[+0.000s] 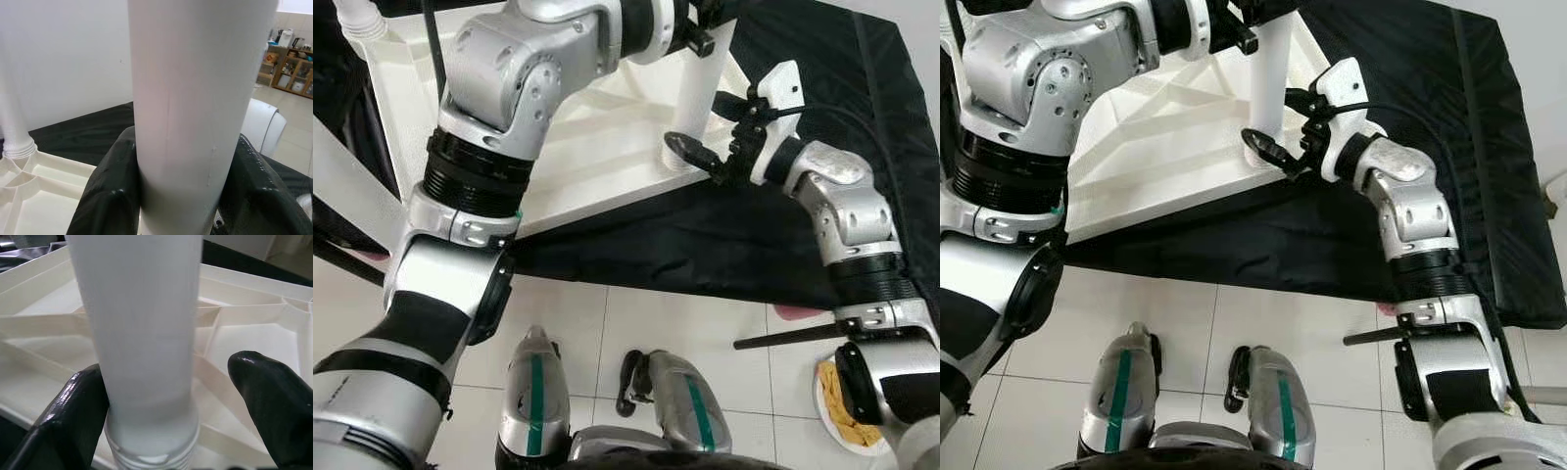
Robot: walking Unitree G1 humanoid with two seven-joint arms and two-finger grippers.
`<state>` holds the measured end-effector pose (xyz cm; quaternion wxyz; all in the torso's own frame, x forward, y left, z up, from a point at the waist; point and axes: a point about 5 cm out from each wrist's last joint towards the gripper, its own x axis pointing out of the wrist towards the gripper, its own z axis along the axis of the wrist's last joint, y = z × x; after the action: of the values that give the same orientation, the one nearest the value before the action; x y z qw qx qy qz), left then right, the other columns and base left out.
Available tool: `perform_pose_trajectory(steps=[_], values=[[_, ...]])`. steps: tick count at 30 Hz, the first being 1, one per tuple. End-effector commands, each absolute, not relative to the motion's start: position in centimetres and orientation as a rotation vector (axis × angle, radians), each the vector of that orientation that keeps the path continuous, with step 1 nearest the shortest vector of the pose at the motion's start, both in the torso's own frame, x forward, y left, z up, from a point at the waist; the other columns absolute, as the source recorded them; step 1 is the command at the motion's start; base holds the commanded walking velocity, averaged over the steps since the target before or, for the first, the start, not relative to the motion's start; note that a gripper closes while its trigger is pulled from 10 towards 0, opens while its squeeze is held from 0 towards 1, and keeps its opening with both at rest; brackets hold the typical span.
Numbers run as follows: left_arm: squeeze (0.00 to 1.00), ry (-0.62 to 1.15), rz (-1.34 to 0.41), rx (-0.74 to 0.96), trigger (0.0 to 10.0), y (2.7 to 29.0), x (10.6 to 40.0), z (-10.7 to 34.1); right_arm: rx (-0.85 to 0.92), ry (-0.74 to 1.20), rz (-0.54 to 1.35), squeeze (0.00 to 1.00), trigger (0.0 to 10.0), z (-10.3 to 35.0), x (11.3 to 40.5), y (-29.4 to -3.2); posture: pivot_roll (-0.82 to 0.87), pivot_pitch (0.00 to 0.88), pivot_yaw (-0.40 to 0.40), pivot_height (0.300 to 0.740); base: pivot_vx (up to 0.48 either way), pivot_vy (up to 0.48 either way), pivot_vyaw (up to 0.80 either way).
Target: Building children table
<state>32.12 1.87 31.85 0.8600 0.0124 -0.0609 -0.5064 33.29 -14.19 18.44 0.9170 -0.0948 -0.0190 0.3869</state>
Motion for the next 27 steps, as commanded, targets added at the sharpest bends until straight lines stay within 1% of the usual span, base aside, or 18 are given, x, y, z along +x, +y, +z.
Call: perform_pose_trajectory(steps=[1,6,10,12,15,18,20,22,24,27], values=[[0.00,-0.162,-0.982,0.026,10.0,1.5,32.1,33.0,-0.190,-0.032,0.742,0.00,10.0,18.3,33.6,-14.4,0.13,0.048,-0.104,0.740,0.000,0.000,0.00],[0.00,-0.201,-0.915,0.013,10.0,1.0,31.8,33.9,-0.107,-0.064,0.651,0.00,10.0,18.2,33.9,-12.2,0.14,0.051,-0.105,0.740,0.000,0.000,0.00],[0.00,-0.204,-0.906,0.009,10.0,0.9,31.8,33.9,-0.098,-0.068,0.636,0.00,10.0,18.2,33.9,-11.9,0.14,0.051,-0.105,0.740,0.000,0.000,0.00],[0.00,-0.208,-0.894,0.006,10.0,0.7,31.7,33.9,-0.078,-0.075,0.599,0.00,10.0,18.2,33.9,-11.4,0.15,0.054,-0.106,0.740,0.000,0.000,0.00],[0.00,-0.204,-0.839,0.041,10.0,0.1,31.5,33.3,-0.014,-0.083,0.448,0.00,10.0,18.4,34.1,-10.4,0.15,0.054,-0.109,0.740,0.000,0.000,0.00],[0.00,-0.193,-0.817,0.059,10.0,-0.3,31.5,32.8,-0.040,-0.112,0.345,0.00,10.0,18.8,34.2,-10.1,0.15,0.054,-0.109,0.740,0.000,0.000,0.00],[0.00,-0.193,-0.816,0.062,10.0,-0.4,31.5,32.8,-0.047,-0.119,0.325,0.00,10.0,18.8,34.2,-10.0,0.15,0.054,-0.109,0.740,0.000,0.000,0.00],[0.00,-0.193,-0.806,0.061,10.0,-0.6,31.3,32.8,-0.063,-0.133,0.260,0.00,10.0,19.1,34.2,-9.8,0.16,0.056,-0.113,0.740,0.000,0.000,0.00],[0.00,-0.193,-0.806,0.061,10.0,-0.6,31.3,32.8,-0.063,-0.133,0.260,0.00,10.0,19.1,34.2,-9.8,0.16,0.056,-0.113,0.740,0.000,0.000,0.00],[0.00,-0.194,-0.795,0.063,10.0,-0.6,31.2,32.8,-0.074,-0.139,0.203,0.00,10.0,19.4,34.2,-9.6,0.16,0.057,-0.117,0.740,0.000,0.000,0.00]])
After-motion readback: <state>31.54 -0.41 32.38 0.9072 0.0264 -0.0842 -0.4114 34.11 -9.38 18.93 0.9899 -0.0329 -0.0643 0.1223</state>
